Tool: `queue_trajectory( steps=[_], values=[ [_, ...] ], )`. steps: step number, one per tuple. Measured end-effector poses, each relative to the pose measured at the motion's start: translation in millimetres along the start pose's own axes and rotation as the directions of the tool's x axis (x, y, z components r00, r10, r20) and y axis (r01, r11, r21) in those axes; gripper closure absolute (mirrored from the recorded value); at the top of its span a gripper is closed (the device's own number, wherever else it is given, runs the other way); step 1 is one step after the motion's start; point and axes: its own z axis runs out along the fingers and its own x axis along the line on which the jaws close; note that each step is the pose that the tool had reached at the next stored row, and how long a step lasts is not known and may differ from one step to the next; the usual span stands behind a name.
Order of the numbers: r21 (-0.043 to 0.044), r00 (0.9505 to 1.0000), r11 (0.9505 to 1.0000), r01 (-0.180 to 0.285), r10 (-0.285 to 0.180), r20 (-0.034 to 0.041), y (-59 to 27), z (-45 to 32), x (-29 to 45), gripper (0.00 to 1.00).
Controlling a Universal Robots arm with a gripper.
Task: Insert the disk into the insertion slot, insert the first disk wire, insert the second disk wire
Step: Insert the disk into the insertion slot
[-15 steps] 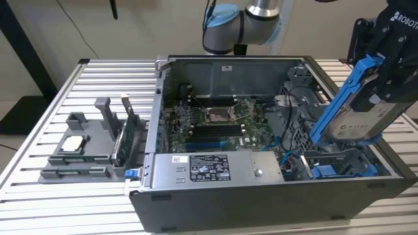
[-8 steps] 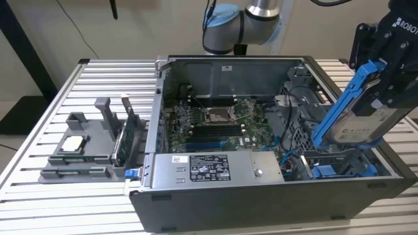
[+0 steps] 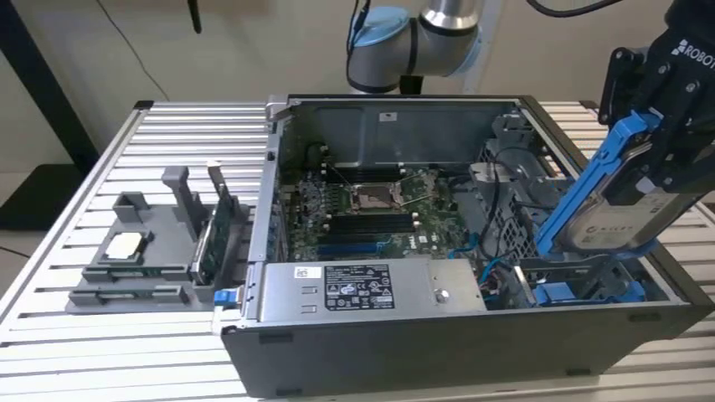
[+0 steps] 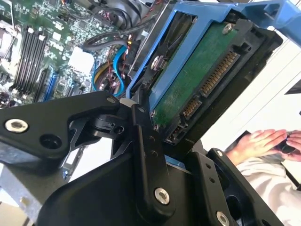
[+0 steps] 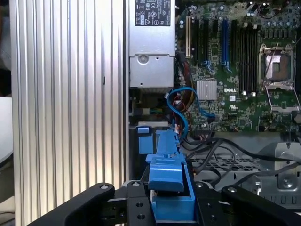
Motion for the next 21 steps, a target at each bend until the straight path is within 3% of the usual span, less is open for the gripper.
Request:
queue_trajectory(
  steps=[15,21],
  values=[
    [0.0,1.0,1.0,0.0,0.0,0.0007,-0.1,0.6,0.1,0.67],
    [0.0,1.0,1.0,0.0,0.0,0.0007,-0.3,6.0,0.2,0.67]
  ],
)
